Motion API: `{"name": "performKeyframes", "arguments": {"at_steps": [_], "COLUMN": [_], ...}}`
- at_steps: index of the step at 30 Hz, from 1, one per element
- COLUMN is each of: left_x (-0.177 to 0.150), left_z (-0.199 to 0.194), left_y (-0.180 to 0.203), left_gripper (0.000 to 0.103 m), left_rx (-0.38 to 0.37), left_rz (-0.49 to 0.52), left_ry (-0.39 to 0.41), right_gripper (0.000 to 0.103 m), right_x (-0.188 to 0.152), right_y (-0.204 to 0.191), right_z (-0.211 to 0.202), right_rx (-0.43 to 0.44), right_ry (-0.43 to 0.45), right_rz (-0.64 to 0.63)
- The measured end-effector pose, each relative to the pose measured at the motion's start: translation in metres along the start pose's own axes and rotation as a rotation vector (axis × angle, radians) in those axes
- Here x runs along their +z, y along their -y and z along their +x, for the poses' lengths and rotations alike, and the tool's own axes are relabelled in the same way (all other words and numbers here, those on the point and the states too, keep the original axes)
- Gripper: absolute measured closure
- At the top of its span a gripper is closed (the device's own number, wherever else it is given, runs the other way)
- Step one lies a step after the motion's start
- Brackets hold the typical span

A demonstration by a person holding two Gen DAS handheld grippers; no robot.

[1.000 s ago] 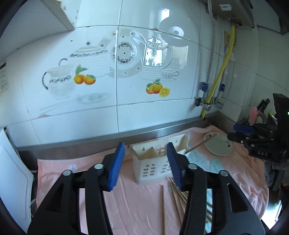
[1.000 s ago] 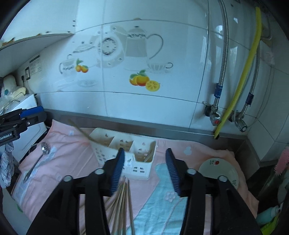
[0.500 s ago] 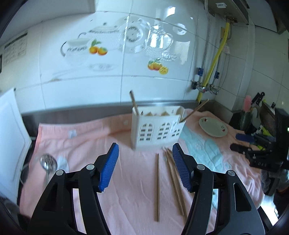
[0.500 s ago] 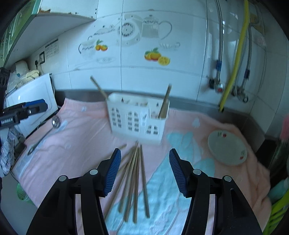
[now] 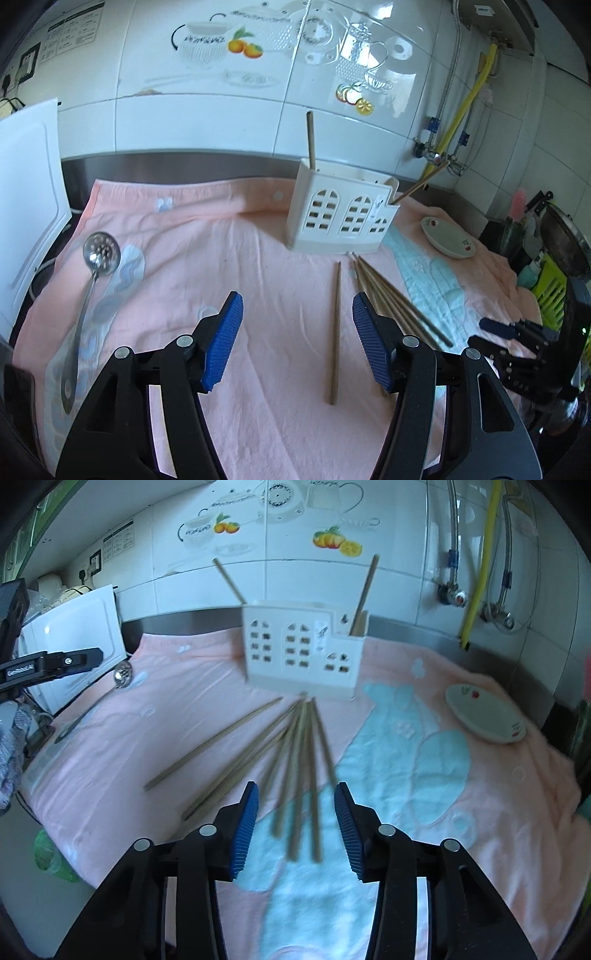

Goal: Organize utensils
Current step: 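Lower the left gripper onto another chopstick and close on it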

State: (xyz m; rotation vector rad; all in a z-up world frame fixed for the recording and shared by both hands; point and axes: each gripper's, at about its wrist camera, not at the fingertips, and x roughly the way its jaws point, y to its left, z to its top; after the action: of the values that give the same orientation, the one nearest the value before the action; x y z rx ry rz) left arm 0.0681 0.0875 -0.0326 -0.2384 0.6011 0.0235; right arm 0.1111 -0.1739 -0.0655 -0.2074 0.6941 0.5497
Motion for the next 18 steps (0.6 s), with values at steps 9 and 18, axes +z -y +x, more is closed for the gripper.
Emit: {"name": "performKeyframes", "arguments": {"at_steps": [9,18], "left_x": [-0.015,-0.031], "left_z": [-0.002,0.004], "left_y": [-0.004,-0.008], "left_gripper": [0.041,0.041], "left_rx": [0.006,-0.016], "left_rz": [-0.004,-0.012], "left_ry": [-0.017,-0.043], "right_gripper": [0.077,0.085], "right_x": [-0.022,-0.030], "right_y": [-0.026,-0.027], "right_z": [0.033,0.058], "right_rx": [0.060,0.044], "right_ry": [-0.056,-0.092], "right_rz": [0.077,0.149]}}
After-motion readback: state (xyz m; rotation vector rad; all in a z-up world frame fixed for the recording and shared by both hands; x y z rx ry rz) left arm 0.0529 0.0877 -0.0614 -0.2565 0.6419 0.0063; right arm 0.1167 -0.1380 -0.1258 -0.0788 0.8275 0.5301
